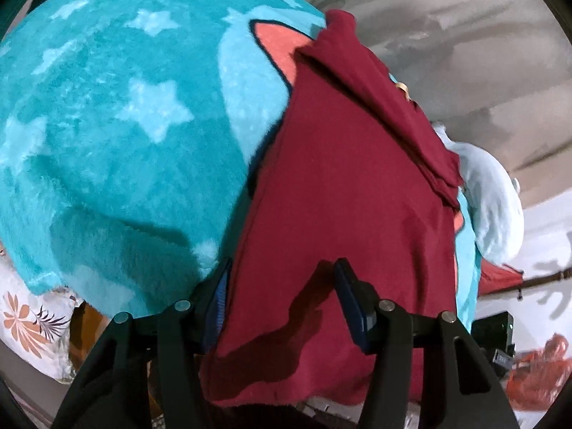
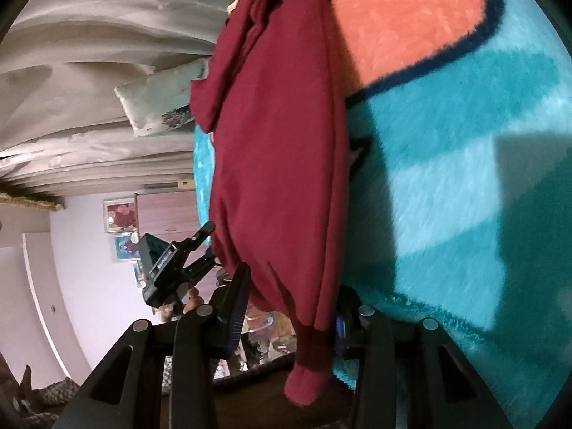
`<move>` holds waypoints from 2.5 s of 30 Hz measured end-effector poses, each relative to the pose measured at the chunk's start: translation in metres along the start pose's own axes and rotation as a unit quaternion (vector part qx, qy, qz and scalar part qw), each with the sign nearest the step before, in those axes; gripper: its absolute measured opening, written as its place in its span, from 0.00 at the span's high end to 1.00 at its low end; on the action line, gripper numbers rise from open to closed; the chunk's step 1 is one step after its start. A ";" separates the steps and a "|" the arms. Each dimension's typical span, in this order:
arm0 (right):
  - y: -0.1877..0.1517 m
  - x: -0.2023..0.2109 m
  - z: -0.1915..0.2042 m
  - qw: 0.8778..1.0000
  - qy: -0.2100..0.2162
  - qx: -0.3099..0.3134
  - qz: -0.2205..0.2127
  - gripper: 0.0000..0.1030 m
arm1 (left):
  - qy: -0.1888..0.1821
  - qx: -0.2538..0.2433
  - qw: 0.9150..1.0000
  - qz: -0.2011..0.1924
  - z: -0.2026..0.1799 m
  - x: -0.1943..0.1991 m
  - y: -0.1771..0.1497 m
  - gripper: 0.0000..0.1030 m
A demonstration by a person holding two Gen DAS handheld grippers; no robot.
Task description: Fold small clothes
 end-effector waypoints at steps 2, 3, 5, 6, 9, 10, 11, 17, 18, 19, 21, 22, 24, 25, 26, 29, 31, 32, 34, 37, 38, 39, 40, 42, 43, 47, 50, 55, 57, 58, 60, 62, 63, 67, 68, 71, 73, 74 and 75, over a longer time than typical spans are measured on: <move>-0.005 -0.001 0.000 1.000 0.011 -0.007 -0.005 0.58 | -0.009 -0.005 1.000 0.007 0.003 0.001 -0.002 0.56; -0.006 -0.003 -0.001 1.000 0.015 -0.013 -0.006 0.58 | -0.015 -0.003 1.000 0.010 0.005 0.000 -0.002 0.58; -0.008 -0.012 -0.003 0.999 0.024 -0.034 -0.010 0.58 | -0.038 0.012 0.999 0.018 0.015 0.004 -0.004 0.65; -0.009 -0.015 -0.005 0.999 0.028 -0.045 -0.013 0.58 | -0.047 0.019 0.998 0.021 0.018 0.006 -0.005 0.66; -0.012 -0.015 -0.012 0.996 0.028 -0.072 -0.033 0.58 | -0.073 0.033 0.996 0.029 0.028 0.016 -0.009 0.67; -0.012 -0.013 -0.010 0.996 0.025 -0.072 -0.042 0.58 | -0.080 0.035 0.996 0.033 0.031 0.017 -0.010 0.67; -0.013 -0.010 -0.007 0.996 0.023 -0.068 -0.053 0.58 | -0.085 0.035 0.995 0.038 0.032 0.018 -0.011 0.67; -0.025 -0.014 -0.006 0.997 -0.024 -0.062 -0.048 0.59 | -0.071 -0.025 0.994 0.085 0.026 0.010 -0.027 0.67; -0.027 -0.015 -0.010 0.996 -0.037 -0.063 -0.045 0.61 | -0.070 -0.032 0.993 0.085 0.026 0.011 -0.029 0.67; -0.030 -0.014 -0.016 0.996 -0.044 -0.066 -0.047 0.63 | -0.070 -0.036 0.993 0.088 0.026 0.012 -0.030 0.67; -0.034 -0.005 -0.028 0.992 -0.044 -0.098 -0.064 0.63 | -0.073 -0.032 0.992 0.098 0.032 0.017 -0.033 0.67; -0.035 0.000 -0.030 0.991 -0.052 -0.103 -0.072 0.63 | -0.077 -0.026 0.992 0.100 0.036 0.020 -0.033 0.67; -0.038 0.010 -0.025 0.990 -0.064 -0.094 -0.082 0.62 | -0.090 -0.011 0.991 0.097 0.045 0.029 -0.033 0.67; -0.038 0.014 -0.020 0.990 -0.061 -0.088 -0.088 0.60 | -0.097 -0.003 0.991 0.093 0.048 0.033 -0.033 0.67; -0.037 0.017 -0.010 0.990 -0.053 -0.081 -0.098 0.60 | -0.102 0.004 0.991 0.087 0.051 0.037 -0.032 0.67; -0.036 0.022 0.004 0.991 -0.035 -0.065 -0.113 0.60 | -0.115 0.016 0.990 0.084 0.053 0.037 -0.032 0.67; -0.034 0.018 0.005 0.991 -0.042 -0.061 -0.110 0.60 | -0.117 0.017 0.989 0.094 0.050 0.030 -0.038 0.67; -0.033 0.015 0.003 0.991 -0.050 -0.060 -0.111 0.60 | -0.117 0.013 0.988 0.098 0.048 0.026 -0.041 0.67; -0.030 0.011 0.001 0.990 -0.055 -0.058 -0.114 0.60 | -0.116 0.008 0.988 0.100 0.043 0.019 -0.045 0.65; -0.024 0.006 0.004 0.990 -0.053 -0.056 -0.118 0.60 | -0.118 0.012 0.987 0.113 0.040 0.010 -0.050 0.65; -0.023 0.004 0.008 0.990 -0.051 -0.054 -0.118 0.60 | -0.114 0.009 0.987 0.114 0.037 0.009 -0.052 0.69; -0.024 0.002 0.011 0.991 -0.051 -0.049 -0.116 0.60 | -0.108 0.002 0.988 0.112 0.035 0.010 -0.054 0.75; -0.024 0.002 0.012 0.991 -0.051 -0.044 -0.113 0.60 | -0.107 -0.005 0.988 0.110 0.032 0.011 -0.055 0.86; -0.025 0.002 0.015 0.992 -0.040 -0.042 -0.111 0.63 | -0.111 -0.012 0.988 0.103 0.030 0.016 -0.053 0.88; -0.025 0.005 0.013 0.992 -0.035 -0.042 -0.111 0.63 | -0.113 -0.012 0.988 0.102 0.030 0.017 -0.052 0.88; -0.026 0.011 0.010 0.989 -0.068 -0.034 -0.125 0.61 | -0.110 0.001 0.989 0.104 0.037 0.013 -0.052 0.82; -0.027 0.015 0.011 0.987 -0.076 -0.036 -0.139 0.52 | -0.114 0.009 0.988 0.104 0.040 0.013 -0.053 0.64; -0.033 0.005 0.012 0.985 -0.109 -0.022 -0.135 0.51 | -0.110 0.003 0.988 0.109 0.040 0.004 -0.053 0.64; -0.037 -0.001 0.014 0.982 -0.140 -0.006 -0.128 0.57 | -0.102 0.000 0.989 0.108 0.039 0.001 -0.055 0.69; -0.038 -0.003 0.014 0.979 -0.160 0.001 -0.128 0.72 | -0.094 0.000 0.990 0.109 0.038 0.000 -0.056 0.85; -0.038 -0.001 0.013 0.972 -0.201 0.011 -0.124 0.90 | -0.084 0.007 0.991 0.107 0.043 0.003 -0.056 0.89; -0.040 0.007 0.017 0.971 -0.201 0.015 -0.130 0.92 | -0.087 0.017 0.991 0.101 0.045 0.012 -0.054 0.90; -0.042 0.011 0.021 0.971 -0.200 0.018 -0.134 0.92 | -0.090 0.021 0.991 0.096 0.046 0.019 -0.053 0.91; -0.048 0.031 0.050 0.974 -0.170 0.044 -0.140 0.93 | -0.108 0.030 0.991 0.075 0.044 0.048 -0.050 0.93; -0.049 0.033 0.057 0.976 -0.161 0.050 -0.140 0.93 | -0.105 0.028 0.992 0.068 0.045 0.054 -0.049 0.94; -0.053 0.039 0.070 0.981 -0.134 0.063 -0.126 0.93 | -0.104 0.032 0.992 0.060 0.049 0.065 -0.049 0.94; -0.058 0.038 0.071 0.983 -0.132 0.072 -0.108 0.93 | -0.102 0.038 0.993 0.053 0.050 0.070 -0.048 0.94; -0.060 0.037 0.070 0.984 -0.130 0.073 -0.099 0.93 | -0.101 0.039 0.993 0.049 0.051 0.072 -0.047 0.94; -0.060 0.036 0.069 0.985 -0.128 0.070 -0.097 0.93 | -0.099 0.041 0.993 0.044 0.049 0.073 -0.045 0.94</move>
Point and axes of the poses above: each gripper's, at about its wrist camera, not at the fingertips, and x roughly against the way its jaws point, z to its left, y to its top, the point moved 6 cm from there along -x, roughly the way its jaws point, and after that the axes turned 3 degrees about -z, right-handed, at the moved point
